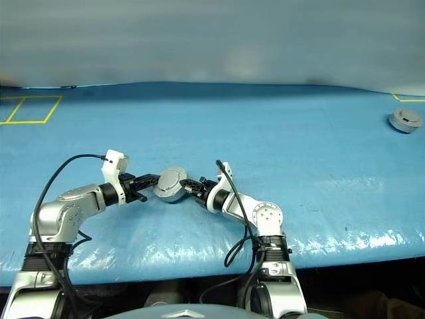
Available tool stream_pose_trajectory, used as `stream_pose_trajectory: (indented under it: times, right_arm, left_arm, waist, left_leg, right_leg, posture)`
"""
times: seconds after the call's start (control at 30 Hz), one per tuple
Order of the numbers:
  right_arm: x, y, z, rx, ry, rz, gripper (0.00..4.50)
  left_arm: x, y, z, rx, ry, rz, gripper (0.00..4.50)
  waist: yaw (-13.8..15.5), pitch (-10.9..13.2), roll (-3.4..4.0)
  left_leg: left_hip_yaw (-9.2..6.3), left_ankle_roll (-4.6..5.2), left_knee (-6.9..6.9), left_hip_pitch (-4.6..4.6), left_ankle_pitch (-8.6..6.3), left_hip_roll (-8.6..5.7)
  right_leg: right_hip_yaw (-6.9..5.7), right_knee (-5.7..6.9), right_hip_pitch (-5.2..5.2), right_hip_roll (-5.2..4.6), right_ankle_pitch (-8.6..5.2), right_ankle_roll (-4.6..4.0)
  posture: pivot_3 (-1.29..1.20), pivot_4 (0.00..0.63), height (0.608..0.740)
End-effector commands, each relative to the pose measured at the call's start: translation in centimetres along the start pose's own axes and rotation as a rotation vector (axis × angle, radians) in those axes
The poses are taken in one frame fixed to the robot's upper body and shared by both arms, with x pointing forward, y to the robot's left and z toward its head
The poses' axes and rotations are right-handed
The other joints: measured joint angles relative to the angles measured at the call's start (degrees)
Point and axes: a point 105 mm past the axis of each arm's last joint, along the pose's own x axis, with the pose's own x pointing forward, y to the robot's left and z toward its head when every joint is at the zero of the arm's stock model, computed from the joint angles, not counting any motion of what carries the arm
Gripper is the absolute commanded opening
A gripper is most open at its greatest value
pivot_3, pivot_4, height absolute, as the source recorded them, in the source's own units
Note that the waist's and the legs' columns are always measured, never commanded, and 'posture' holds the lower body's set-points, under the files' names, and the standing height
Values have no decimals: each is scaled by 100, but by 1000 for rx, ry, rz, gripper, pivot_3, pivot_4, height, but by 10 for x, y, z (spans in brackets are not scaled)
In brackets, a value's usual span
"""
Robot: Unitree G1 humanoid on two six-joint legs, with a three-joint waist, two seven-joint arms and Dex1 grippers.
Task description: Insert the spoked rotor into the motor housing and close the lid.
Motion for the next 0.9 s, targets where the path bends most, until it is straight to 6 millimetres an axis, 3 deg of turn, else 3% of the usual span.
stream_pose_trajectory:
  times: [0.03, 0.17, 0.27, 0.47, 0.67, 0.9]
  right_arm:
    - [17, 17, -47, 103, 97, 103, 1145]
    - [14, 20, -42, 122, 63, 117, 1145]
    - [11, 23, -36, 142, 24, 130, 1145]
    - [0, 36, -17, 185, -75, 187, 1145]
    - [-11, 59, 9, 185, -171, 263, 1145]
    - [-14, 83, 20, 152, -181, 321, 1145]
  left_arm:
    - [5, -2, -15, -28, 41, -7, 0]
    - [0, 1, -1, -64, -35, 22, 0]
    - [-10, 5, 14, -106, -132, 70, 555]
    - [-36, 7, 27, -301, -372, 174, 2559]
    - [-48, -6, 9, -634, -585, 168, 4492]
    - [-36, -44, -2, -984, -720, -76, 4500]
  waist:
    - [0, 0, 0]
    - [-2, 8, -3]
    - [-9, 20, -14]
    - [-1, 47, -47]
    - [1, 69, -74]
    - [-2, 75, -82]
  left_leg:
    - [0, 0, 0, 0, 0, 0]
    - [0, 0, 0, -4, 0, 1]
    - [-1, 0, 6, -33, 0, 2]
    - [0, 4, 14, -97, -2, 4]
    - [10, 9, 36, -146, -6, 23]
    - [6, 10, 54, -142, -6, 2]
  right_leg:
    - [0, 0, 0, 0, 0, 0]
    - [0, 0, -5, 1, 0, 0]
    - [-2, 0, -27, 3, 21, 34]
    - [0, 2, -86, 2, 46, 20]
    - [-3, -11, -110, -5, 59, 33]
    - [-5, -2, -103, 13, 59, 34]
  posture:
    - [0, 150, 740]
    - [0, 150, 740]
    - [0, 150, 740]
    - [0, 150, 740]
    - [0, 150, 740]
    - [0, 150, 740]
